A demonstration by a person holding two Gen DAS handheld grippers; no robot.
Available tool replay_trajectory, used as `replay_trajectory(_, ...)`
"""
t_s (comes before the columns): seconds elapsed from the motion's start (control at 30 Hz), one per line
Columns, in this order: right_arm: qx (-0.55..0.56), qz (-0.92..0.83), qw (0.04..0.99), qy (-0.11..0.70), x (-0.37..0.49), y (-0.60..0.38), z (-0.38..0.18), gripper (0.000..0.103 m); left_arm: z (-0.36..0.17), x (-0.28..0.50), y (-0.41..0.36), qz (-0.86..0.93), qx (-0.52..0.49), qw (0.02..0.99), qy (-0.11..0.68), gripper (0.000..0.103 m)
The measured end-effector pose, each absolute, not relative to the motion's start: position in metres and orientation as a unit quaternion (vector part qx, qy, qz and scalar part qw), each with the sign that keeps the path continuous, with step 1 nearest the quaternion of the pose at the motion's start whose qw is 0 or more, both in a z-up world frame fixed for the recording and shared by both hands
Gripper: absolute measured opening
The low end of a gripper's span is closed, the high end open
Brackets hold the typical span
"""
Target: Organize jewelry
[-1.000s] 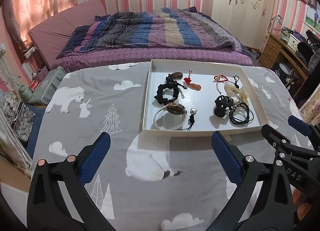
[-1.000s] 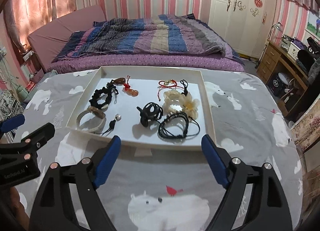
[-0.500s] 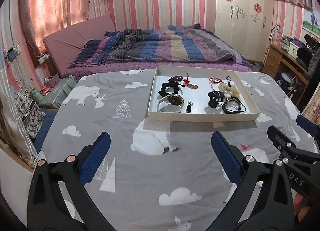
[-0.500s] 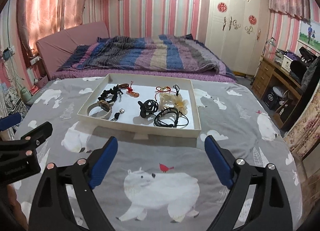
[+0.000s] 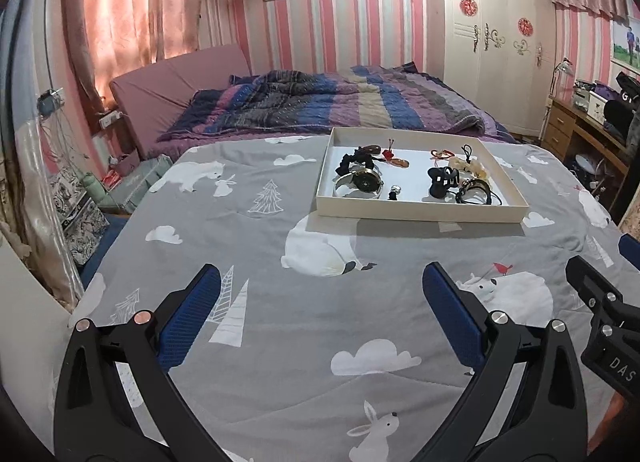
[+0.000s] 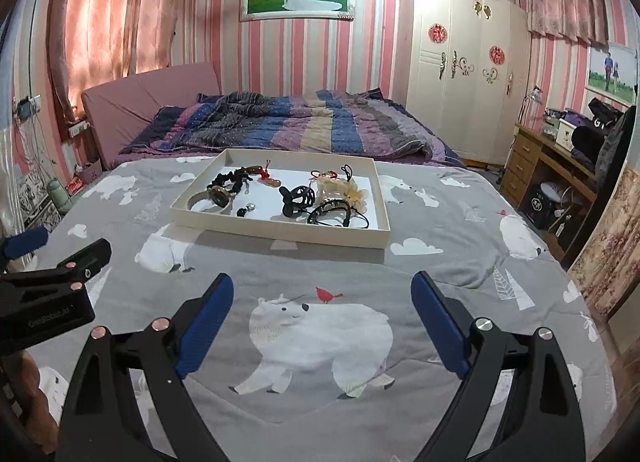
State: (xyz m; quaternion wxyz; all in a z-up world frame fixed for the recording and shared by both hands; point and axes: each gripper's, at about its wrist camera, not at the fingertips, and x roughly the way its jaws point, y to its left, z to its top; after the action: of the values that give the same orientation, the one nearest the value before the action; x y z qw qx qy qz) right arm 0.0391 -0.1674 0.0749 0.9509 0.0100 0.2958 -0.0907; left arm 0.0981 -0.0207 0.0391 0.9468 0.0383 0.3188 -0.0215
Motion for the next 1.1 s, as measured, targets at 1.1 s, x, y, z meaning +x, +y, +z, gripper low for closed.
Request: replay_trajectory(1.1, 0.017, -0.087, 0.950, 0.299, 0.034, -0.169, 0.073, 0.091, 0.043, 0.083, -0.015, -0.022, 0.029, 0.947, 0.319, 0.100)
